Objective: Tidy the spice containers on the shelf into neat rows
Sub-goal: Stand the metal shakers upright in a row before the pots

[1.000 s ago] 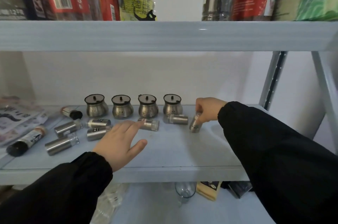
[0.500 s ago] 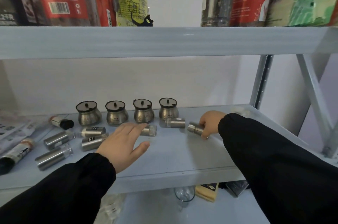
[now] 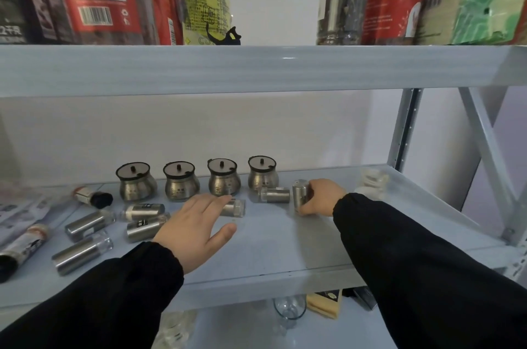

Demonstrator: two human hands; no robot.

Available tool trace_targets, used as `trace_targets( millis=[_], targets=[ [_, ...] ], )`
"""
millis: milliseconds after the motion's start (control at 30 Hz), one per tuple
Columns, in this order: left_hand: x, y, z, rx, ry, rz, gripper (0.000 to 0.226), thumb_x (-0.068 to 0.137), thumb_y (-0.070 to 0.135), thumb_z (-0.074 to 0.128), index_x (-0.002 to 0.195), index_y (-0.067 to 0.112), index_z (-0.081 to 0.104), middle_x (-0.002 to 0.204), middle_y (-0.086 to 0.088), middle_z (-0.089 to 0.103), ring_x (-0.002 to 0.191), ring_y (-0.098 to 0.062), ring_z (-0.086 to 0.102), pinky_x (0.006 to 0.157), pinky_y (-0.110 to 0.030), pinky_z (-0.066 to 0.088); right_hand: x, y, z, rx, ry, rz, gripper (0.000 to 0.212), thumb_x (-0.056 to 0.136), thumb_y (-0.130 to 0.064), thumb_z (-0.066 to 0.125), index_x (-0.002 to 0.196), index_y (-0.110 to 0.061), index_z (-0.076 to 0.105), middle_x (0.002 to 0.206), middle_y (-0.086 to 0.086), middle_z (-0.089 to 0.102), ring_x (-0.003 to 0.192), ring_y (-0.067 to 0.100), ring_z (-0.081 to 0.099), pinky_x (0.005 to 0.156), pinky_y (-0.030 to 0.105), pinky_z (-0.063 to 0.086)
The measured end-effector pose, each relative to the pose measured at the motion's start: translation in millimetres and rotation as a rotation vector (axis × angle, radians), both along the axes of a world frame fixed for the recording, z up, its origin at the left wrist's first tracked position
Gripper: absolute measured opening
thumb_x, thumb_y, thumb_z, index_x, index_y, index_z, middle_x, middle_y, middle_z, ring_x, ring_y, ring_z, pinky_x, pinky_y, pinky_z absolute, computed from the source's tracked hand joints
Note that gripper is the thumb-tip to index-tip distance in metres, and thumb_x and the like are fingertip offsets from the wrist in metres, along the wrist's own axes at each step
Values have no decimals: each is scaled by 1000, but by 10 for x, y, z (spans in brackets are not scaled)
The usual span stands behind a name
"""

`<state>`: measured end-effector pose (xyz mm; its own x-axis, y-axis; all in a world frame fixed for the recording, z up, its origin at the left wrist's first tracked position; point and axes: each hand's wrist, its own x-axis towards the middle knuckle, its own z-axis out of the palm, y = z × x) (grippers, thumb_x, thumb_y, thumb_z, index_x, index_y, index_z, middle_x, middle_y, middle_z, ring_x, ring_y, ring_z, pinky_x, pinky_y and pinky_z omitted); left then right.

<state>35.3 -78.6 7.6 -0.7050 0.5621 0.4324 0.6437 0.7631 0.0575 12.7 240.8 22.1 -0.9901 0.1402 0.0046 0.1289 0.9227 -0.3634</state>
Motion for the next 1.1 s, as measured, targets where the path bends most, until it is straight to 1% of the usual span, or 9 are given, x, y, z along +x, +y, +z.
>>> trace_targets(
  millis=[167, 233, 333, 367, 467, 567, 667, 833, 1100],
  targets=[
    [-10, -21, -9, -8, 1, 1, 74, 88, 69, 15, 146, 27, 31, 140, 6, 44, 134, -12, 29, 107, -23, 22, -19, -36, -76, -22, 27, -25, 35, 72, -44, 79, 91, -21, 62, 90, 0, 65, 81, 17, 59, 69, 27, 43],
    [-7, -35, -15, -6, 1, 7, 75, 87, 70, 14, 146, 27, 31, 141, 6, 43, 134, -11, 28, 107, -23, 21, -44, -32, -75, -13, -6, -15, 43, 72, -48, 79, 100, -20, 62, 97, 0, 65, 86, 17, 58, 73, 28, 43],
    [-1, -59, -16, 0, -14, 24, 74, 87, 70, 14, 146, 28, 29, 142, 6, 41, 136, -12, 27, 107, -25, 23, -44, 22, 22, -287, 59, -10, 76, 73, -61, 74, 132, -17, 53, 126, 1, 61, 110, 21, 59, 93, 31, 45],
    [-9, -69, -15, -1, -21, 28, 74, 87, 70, 14, 147, 29, 28, 143, 6, 41, 136, -12, 27, 108, -27, 26, -34, 33, 81, -404, 129, -18, 77, 77, -64, 68, 137, -19, 51, 131, 0, 59, 115, 22, 59, 100, 35, 45],
    [-29, -92, -24, 0, -29, 35, 73, 87, 71, 15, 146, 30, 28, 139, 7, 43, 134, -12, 29, 106, -33, 34, -24, 36, 260, -576, 210, -13, 49, 93, -50, 55, 132, -21, 59, 131, -4, 59, 115, 20, 59, 99, 38, 51],
    [-21, -93, -27, 9, -32, 39, 73, 87, 70, 16, 146, 30, 29, 140, 6, 43, 134, -13, 30, 105, -34, 35, -74, 21, 272, -628, 103, 22, 34, 91, -35, 64, 123, -22, 67, 117, 1, 67, 102, 19, 66, 89, 33, 57],
    [-3, -83, -11, 4, -26, 41, 74, 87, 71, 15, 146, 29, 29, 141, 5, 43, 135, -14, 28, 105, -32, 32, -133, 34, 189, -615, 58, 33, 34, 88, -32, 71, 119, -19, 71, 107, 3, 70, 90, 15, 70, 83, 27, 59],
    [-25, -85, -22, -3, -36, 44, 73, 87, 71, 14, 146, 30, 27, 141, 6, 43, 135, -13, 28, 106, -33, 33, -192, -29, 113, -724, 92, 22, 36, 85, -29, 76, 118, -14, 71, 109, 9, 71, 95, 21, 72, 87, 36, 59],
    [-46, -80, -55, -9, -30, 51, 74, 87, 71, 13, 145, 29, 29, 139, 6, 44, 133, -14, 31, 103, -36, 38, -189, -96, 120, -749, 92, 40, 28, 84, -27, 77, 111, -17, 73, 102, 6, 72, 92, 19, 72, 87, 35, 59]
  ],
)
